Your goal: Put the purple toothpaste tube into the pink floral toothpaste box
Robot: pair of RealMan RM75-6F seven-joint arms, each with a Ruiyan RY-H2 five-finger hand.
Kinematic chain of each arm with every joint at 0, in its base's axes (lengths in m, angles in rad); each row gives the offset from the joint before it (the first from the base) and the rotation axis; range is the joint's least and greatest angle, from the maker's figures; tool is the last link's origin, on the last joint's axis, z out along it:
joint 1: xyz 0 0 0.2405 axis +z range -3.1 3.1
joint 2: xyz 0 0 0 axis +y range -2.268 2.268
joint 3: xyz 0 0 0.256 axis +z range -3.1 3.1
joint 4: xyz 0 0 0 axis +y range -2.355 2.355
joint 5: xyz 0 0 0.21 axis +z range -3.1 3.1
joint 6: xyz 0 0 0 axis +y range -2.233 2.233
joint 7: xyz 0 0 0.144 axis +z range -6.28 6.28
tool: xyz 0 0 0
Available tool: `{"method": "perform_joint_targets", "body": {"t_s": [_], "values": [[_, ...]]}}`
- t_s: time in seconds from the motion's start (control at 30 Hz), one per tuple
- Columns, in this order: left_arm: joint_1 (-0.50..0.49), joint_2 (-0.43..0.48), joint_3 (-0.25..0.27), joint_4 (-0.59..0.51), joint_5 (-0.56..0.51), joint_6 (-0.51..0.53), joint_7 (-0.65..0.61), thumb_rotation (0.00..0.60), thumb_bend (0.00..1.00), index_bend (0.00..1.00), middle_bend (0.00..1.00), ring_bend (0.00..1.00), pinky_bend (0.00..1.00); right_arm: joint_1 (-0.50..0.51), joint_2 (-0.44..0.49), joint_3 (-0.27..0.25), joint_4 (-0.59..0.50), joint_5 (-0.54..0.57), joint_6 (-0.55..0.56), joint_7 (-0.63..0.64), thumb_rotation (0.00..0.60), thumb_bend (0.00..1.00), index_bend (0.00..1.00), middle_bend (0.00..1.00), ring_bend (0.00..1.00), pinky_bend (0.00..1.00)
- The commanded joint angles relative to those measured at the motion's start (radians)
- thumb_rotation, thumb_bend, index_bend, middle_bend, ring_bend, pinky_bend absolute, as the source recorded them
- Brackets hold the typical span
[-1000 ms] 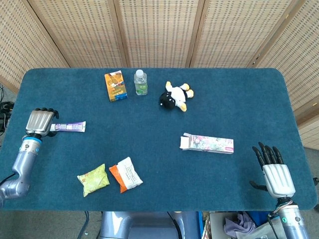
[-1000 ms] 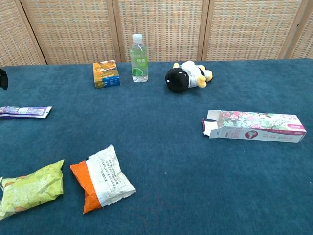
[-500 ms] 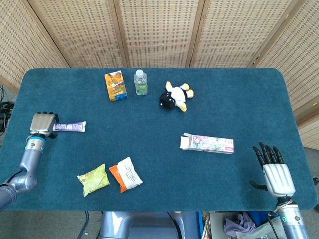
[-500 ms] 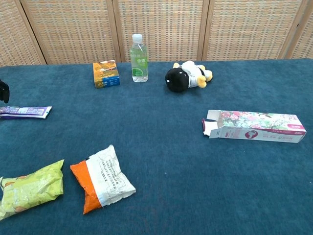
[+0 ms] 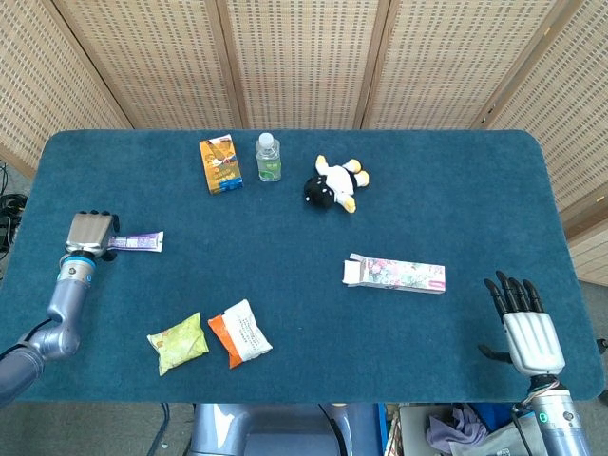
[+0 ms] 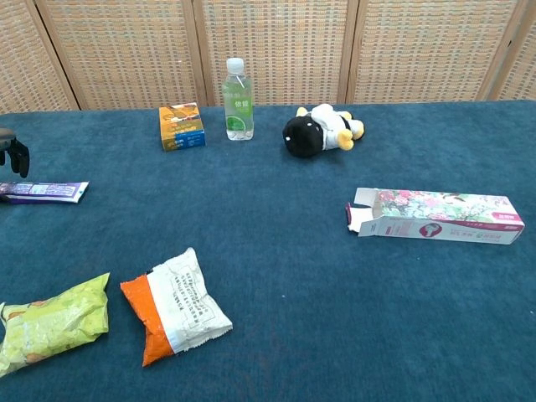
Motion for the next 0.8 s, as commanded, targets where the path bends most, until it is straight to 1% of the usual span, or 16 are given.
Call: {"method": "perform_joint_targets", "body": {"t_s": [0.03, 0.23, 0.3, 0.4, 0.5, 0.57, 0.67, 0.8], "values": [[-0.006, -0.011, 0.001, 0.013, -0.004, -0.010, 0.000, 0.600, 0.23, 0.42, 0.35, 0.29, 0.30, 0.000, 0.000, 0.000, 0.000, 0.000, 0.001, 0.000, 0.600, 0.00, 0.00, 0.00, 0.00, 0.00], [-0.011, -0.032, 0.006, 0.046, -0.012, -0.031, 0.002, 0.600, 0.23, 0.44, 0.37, 0.30, 0.31, -0.001, -0.001, 0.001, 0.003, -0.002, 0.004, 0.005, 0.600, 0.00, 0.00, 0.00, 0.00, 0.00], [-0.013, -0.040, 0.007, 0.055, -0.015, -0.039, 0.001, 0.600, 0.23, 0.49, 0.40, 0.34, 0.34, 0.000, -0.001, 0.001, 0.004, -0.003, 0.005, 0.006, 0.600, 0.00, 0.00, 0.00, 0.00, 0.00], [-0.013, -0.061, 0.006, 0.074, -0.010, -0.028, -0.008, 0.600, 0.23, 0.58, 0.47, 0.40, 0.40, -0.001, -0.002, 0.000, 0.005, -0.006, 0.008, 0.006, 0.600, 0.00, 0.00, 0.00, 0.00, 0.00], [-0.014, -0.080, 0.009, 0.092, 0.002, -0.016, -0.014, 0.600, 0.23, 0.70, 0.60, 0.50, 0.48, -0.002, -0.002, 0.001, 0.005, -0.008, 0.012, 0.010, 0.600, 0.00, 0.00, 0.00, 0.00, 0.00], [-0.012, -0.098, 0.009, 0.102, 0.025, 0.016, -0.035, 0.600, 0.23, 0.76, 0.65, 0.55, 0.52, -0.003, -0.002, 0.001, 0.006, -0.010, 0.016, 0.014, 0.600, 0.00, 0.00, 0.00, 0.00, 0.00], [-0.008, -0.110, 0.014, 0.110, 0.077, 0.072, -0.080, 0.600, 0.23, 0.79, 0.67, 0.57, 0.54, -0.003, -0.001, 0.002, 0.007, -0.011, 0.017, 0.018, 0.600, 0.00, 0.00, 0.00, 0.00, 0.00], [-0.005, -0.105, 0.020, 0.109, 0.123, 0.104, -0.128, 0.600, 0.23, 0.79, 0.68, 0.58, 0.55, -0.004, 0.001, 0.002, 0.006, -0.014, 0.020, 0.024, 0.600, 0.00, 0.00, 0.00, 0.00, 0.00]]}}
